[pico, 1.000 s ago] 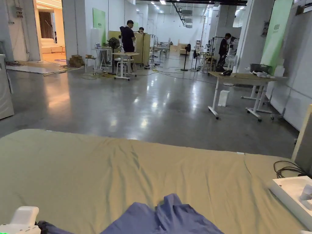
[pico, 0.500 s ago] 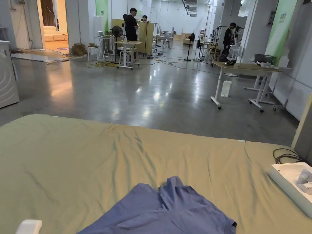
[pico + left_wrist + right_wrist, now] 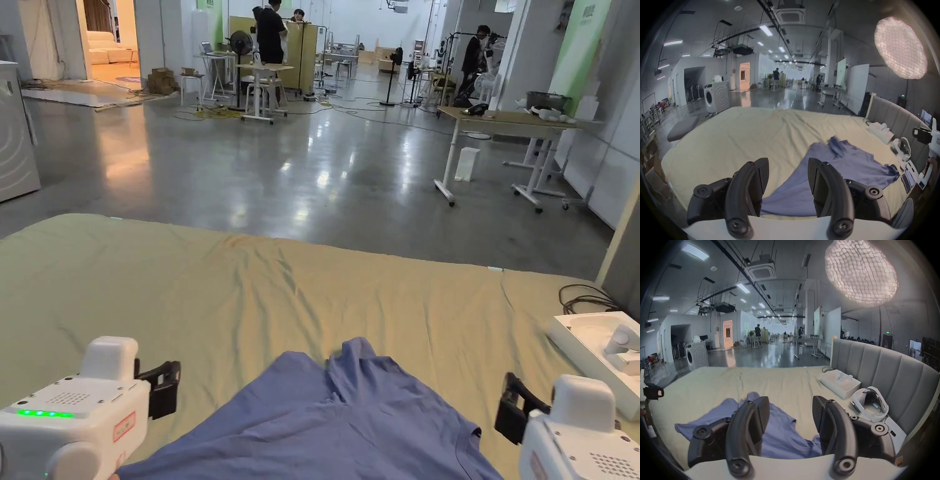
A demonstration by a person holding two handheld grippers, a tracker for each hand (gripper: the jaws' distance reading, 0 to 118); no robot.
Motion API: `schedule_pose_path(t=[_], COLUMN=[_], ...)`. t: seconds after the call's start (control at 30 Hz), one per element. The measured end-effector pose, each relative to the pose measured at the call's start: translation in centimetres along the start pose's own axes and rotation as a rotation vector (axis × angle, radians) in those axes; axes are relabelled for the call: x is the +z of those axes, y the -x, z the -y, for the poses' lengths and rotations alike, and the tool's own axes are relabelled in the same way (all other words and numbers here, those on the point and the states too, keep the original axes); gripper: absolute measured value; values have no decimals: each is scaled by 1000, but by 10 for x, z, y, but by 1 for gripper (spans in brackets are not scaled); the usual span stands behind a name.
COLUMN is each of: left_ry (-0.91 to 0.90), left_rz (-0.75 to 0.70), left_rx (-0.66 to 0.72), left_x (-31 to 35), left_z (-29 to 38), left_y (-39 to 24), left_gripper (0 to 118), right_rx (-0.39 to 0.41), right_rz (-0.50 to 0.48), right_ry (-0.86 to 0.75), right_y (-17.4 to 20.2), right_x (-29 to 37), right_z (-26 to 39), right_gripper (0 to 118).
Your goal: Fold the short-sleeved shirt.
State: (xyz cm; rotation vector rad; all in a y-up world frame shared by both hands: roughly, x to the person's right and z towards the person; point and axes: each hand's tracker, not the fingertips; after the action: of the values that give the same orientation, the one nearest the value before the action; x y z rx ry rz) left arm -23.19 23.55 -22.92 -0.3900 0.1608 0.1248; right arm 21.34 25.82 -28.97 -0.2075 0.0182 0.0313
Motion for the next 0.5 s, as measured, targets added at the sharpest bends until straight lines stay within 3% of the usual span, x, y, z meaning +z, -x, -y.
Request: schedule_pose_path(t=[0.03,0.07,0.13,0.17,0.27,0.5], left_ry=[-6,-19,-30,-53,-85,-114], left_rz=[11,11,17,13,15,26], left_rx=[0,-13,-28,-44,-66,-75], left_x=[2,5,6,8,9,13], left_z=[-1,-2,-4,-3,-3,-1], left_y=[-10,-21,-37,-45,-62,-64], left_gripper=[51,43,25,15,2,2], right_rx=[-13,-19,-13,-2,82,53], right_rz=[-11,-20,-28,-32,-36,-80], right_ry=[-9,-24,-42,-65,-100,-78], right_y=[6,13,24,30,43,51], right_x=[2,5,10,14,19,22], right_z=[-2,-2,-3,-3,-2,-4], right_gripper=[50,36,25,23,1,0])
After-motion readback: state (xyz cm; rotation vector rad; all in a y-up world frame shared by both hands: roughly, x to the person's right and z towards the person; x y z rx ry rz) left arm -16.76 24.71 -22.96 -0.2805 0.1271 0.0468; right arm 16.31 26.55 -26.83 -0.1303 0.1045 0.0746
